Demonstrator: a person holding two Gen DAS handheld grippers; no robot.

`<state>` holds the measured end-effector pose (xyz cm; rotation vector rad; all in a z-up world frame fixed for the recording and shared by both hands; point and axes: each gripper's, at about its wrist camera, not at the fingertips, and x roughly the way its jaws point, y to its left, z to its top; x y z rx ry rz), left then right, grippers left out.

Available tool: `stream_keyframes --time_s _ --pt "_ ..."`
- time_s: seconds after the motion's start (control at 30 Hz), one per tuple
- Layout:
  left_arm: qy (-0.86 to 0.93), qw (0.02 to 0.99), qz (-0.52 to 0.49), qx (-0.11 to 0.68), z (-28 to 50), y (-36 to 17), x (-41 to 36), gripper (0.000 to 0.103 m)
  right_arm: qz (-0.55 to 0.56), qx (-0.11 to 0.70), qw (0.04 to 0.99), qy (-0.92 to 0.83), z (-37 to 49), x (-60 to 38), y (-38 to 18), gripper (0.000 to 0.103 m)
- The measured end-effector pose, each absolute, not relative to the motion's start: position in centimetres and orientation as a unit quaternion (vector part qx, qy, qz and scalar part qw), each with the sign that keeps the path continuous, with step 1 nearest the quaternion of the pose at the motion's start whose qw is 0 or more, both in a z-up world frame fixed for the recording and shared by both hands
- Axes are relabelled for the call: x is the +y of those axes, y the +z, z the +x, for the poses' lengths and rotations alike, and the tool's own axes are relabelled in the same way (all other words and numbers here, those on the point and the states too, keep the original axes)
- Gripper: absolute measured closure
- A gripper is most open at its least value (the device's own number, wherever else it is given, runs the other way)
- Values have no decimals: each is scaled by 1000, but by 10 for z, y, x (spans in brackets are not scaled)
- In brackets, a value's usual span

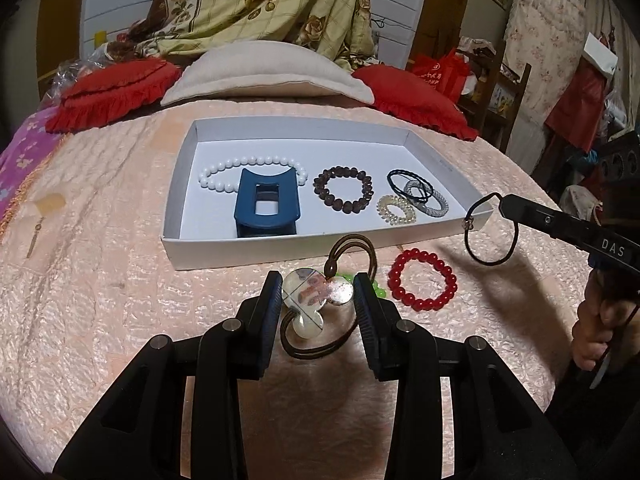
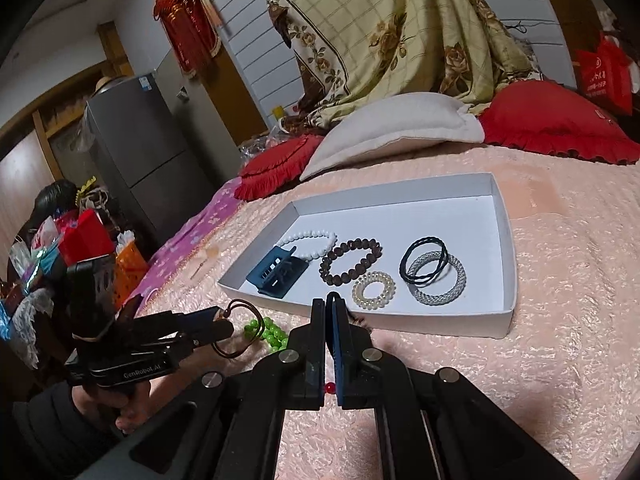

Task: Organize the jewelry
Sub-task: 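Pull the black hair tie free of the red bracelet with the right tool, then carry the pendant with the left tool while the right tool carries the hair tie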

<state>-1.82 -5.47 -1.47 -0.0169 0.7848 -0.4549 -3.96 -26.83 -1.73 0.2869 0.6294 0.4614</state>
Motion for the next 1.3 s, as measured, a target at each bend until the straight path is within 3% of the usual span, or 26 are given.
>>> stream_keyframes --time_s 1.3 --pt "-211 900 -4 382 -17 -19 -54 68 114 325 914 215 -35 -257 -30 100"
